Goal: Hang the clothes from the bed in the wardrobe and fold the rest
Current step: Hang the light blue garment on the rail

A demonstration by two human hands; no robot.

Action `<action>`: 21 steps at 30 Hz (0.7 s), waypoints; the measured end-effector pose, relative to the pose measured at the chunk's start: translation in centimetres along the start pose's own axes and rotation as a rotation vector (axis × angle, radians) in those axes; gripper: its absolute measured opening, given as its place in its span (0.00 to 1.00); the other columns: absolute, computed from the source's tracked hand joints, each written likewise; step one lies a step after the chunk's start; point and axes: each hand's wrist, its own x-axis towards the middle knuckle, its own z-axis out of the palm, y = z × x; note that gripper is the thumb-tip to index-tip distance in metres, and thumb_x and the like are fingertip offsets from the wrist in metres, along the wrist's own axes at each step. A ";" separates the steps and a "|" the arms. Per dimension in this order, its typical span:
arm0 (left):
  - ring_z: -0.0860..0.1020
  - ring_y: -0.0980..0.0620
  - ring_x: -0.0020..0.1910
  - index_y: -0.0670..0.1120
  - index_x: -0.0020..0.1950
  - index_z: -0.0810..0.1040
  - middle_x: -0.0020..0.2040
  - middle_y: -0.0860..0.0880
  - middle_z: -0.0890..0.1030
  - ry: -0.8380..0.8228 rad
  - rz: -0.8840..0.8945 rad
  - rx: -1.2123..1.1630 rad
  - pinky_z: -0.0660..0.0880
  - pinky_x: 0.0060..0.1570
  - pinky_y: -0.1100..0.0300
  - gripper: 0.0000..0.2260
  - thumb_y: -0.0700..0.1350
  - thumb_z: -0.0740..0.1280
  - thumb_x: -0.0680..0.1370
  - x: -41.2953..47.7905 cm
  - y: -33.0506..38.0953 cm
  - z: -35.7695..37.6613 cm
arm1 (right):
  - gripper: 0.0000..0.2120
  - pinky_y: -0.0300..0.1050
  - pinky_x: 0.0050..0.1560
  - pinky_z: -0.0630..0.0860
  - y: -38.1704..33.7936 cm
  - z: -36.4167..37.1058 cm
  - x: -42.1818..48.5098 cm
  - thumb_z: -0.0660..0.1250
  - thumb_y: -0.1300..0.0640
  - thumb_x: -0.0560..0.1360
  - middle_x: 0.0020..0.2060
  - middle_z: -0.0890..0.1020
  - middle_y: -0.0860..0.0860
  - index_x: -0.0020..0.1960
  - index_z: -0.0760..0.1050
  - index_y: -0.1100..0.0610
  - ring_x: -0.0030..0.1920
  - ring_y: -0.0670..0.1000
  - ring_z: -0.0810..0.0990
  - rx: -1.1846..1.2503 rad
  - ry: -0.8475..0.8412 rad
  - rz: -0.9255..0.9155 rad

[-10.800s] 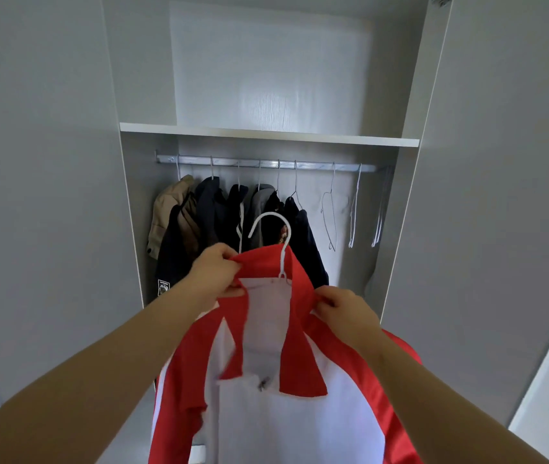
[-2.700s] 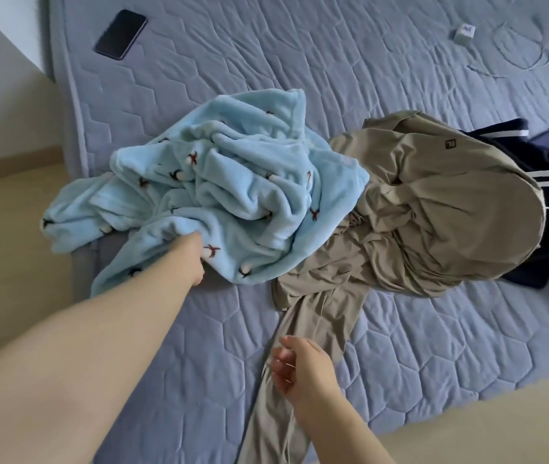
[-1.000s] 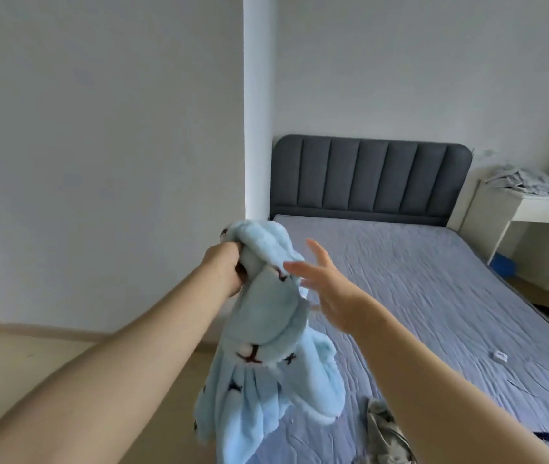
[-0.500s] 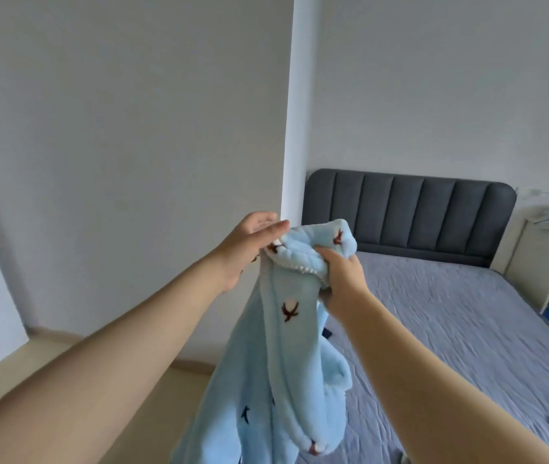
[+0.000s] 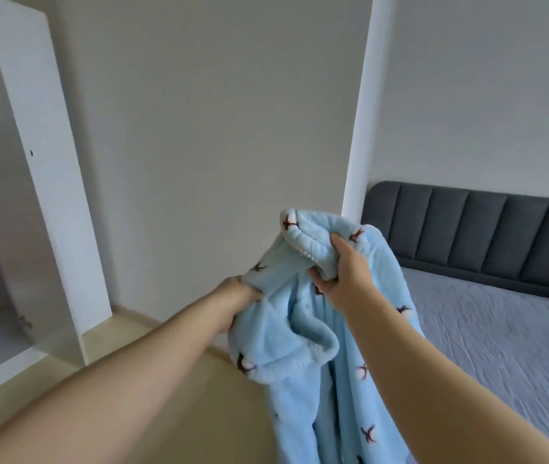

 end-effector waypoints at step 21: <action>0.72 0.50 0.25 0.42 0.33 0.65 0.13 0.51 0.69 0.493 -0.036 -0.291 0.67 0.19 0.68 0.14 0.39 0.57 0.79 -9.2 2.3 -12.5 | 0.46 0.54 0.66 0.69 10.5 5.8 -5.5 0.68 0.59 0.60 0.69 0.68 0.49 0.74 0.53 0.45 0.66 0.51 0.70 -0.761 -0.955 -0.075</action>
